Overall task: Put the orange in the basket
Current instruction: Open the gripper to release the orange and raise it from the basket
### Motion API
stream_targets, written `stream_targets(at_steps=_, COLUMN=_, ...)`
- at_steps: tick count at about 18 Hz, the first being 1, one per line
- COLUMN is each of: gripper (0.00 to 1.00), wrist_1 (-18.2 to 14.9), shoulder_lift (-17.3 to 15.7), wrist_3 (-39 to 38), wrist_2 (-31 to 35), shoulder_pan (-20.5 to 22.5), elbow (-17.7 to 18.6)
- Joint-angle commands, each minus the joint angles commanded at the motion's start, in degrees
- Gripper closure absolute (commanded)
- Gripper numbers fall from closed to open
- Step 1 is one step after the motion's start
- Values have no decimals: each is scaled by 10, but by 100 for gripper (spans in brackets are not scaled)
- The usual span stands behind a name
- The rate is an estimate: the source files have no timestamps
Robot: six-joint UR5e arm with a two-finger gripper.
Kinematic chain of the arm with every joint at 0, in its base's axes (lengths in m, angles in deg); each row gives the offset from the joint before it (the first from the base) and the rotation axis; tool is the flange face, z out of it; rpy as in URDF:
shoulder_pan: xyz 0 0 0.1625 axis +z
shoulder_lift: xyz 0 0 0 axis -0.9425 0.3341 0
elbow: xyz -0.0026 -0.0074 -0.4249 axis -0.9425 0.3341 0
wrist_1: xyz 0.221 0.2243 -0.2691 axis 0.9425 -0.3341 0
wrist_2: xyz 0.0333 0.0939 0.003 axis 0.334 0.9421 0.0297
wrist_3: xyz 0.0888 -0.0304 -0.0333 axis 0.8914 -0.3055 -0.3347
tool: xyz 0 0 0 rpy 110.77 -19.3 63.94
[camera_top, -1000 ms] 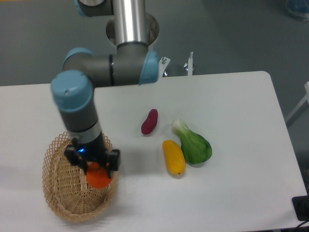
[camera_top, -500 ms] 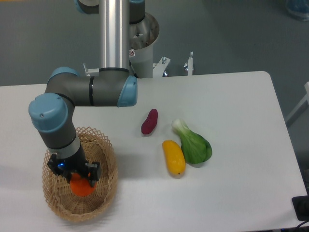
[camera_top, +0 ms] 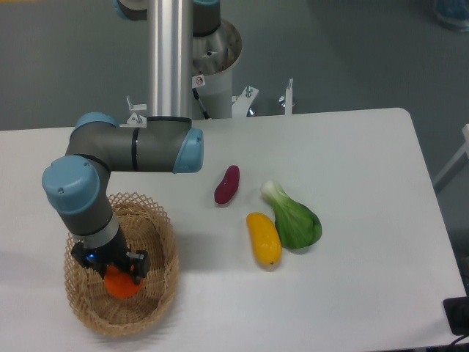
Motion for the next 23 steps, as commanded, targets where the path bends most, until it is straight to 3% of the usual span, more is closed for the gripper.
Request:
stream_targets(at_steps=2, gripper=21, wrist_1=-1, shoulder_lift=0, wrist_3=0, wrist_2=-1, shoulder_pan=-1, elbow=2)
stream_targets(at_steps=3, gripper=3, wrist_1=-1, shoulder_lift=0, wrist_3=1, wrist_2=0, shoulder_pan=-1, elbow=2)
stream_targets(at_steps=4, gripper=0, wrist_1=0, shoulder_lift=0, wrist_3=1, wrist_2=2, shoulder_pan=-2, elbow=2)
stream_targets(at_steps=13, gripper=0, wrist_1=-3, shoulder_lift=-18, wrist_3=13, wrist_2=3, shoulder_pan=3, elbow=-7)
stream_targets(at_steps=17, gripper=0, wrist_1=-11, shoulder_lift=-57, wrist_3=68, wrist_2=1, shoulder_pan=25, elbow=-4)
stream_targets(at_steps=20, gripper=0, wrist_1=-46, shoulder_lift=-78, wrist_3=83, wrist_2=-2, shoulder_pan=50, elbow=-8)
stream_targets(at_steps=23, gripper=0, wrist_1=-59, shoulder_lift=-87, wrist_3=126, wrist_2=-4, shoulder_pan=72, elbow=-16)
